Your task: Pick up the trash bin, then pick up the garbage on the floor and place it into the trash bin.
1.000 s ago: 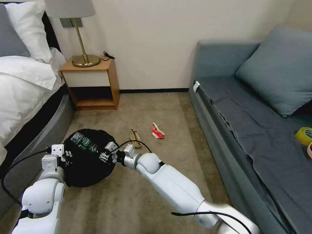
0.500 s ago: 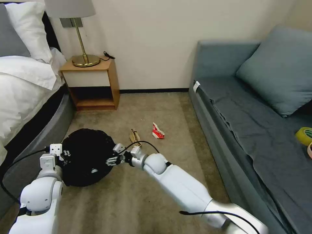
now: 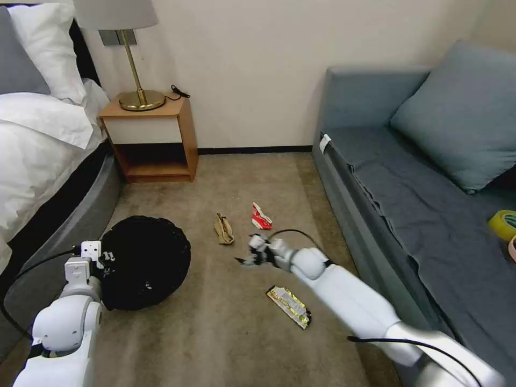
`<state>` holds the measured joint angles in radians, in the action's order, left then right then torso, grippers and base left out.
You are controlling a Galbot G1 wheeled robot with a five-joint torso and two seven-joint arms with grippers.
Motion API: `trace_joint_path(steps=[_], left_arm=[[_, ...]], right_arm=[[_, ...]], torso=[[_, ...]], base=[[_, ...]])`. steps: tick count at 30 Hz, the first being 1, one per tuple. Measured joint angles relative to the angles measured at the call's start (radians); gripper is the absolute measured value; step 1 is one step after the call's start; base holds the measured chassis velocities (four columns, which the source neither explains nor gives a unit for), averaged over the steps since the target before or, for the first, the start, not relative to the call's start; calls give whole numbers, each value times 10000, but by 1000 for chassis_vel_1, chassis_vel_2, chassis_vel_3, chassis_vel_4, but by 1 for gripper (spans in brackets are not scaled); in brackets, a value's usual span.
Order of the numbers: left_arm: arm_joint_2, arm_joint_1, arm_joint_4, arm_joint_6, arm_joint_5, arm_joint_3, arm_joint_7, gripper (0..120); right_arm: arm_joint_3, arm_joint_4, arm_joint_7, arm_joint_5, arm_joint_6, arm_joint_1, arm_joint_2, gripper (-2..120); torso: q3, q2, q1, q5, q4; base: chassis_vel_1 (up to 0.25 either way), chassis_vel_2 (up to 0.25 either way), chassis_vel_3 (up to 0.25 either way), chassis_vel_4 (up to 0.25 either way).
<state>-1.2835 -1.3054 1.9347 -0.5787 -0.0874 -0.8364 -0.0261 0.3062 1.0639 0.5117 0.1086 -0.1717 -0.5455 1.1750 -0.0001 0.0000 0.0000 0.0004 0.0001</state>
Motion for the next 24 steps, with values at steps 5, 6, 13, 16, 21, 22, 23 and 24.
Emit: trace_joint_path(steps=[5,6,13,16,21,22,23,24], left_arm=[[-142,-95,17,576,241,-11,26,4],[-187,-137,16,644,278,-15,36,4],[-310,-318,67,741,300,-76,49,4],[-328,-384,77,769,299,-111,50,4],[-371,-593,195,857,298,-135,83,4],[-384,-657,257,857,285,-133,120,4],[-389,-677,279,857,281,-129,131,4],[-398,-703,313,857,276,-117,140,4]], right_arm=[[-54,-426,565,-466,-38,-502,-1078,100],[-117,-498,645,-608,44,-668,-1161,100],[-427,-507,703,-773,173,-1217,-1214,100],[-520,-407,701,-591,114,-1339,-1138,100],[-645,-387,711,-287,-7,-1533,-998,100],[-669,-420,726,-278,-12,-1575,-944,100],[-680,-436,731,-278,-13,-1591,-916,100],[-705,-468,736,-278,-12,-1624,-850,100]], torso=[[1,0,0,0,-6],[1,-1,0,1,-5],[0,0,0,-1,-2],[0,0,0,-1,1],[0,0,0,-3,0],[0,0,0,-4,0],[0,-1,0,-4,0],[0,0,0,-5,0]], base=[[0,0,0,0],[0,0,0,0],[0,0,0,0],[0,0,0,0],[0,0,0,0],[0,0,0,0],[0,0,0,0],[0,0,0,0]])
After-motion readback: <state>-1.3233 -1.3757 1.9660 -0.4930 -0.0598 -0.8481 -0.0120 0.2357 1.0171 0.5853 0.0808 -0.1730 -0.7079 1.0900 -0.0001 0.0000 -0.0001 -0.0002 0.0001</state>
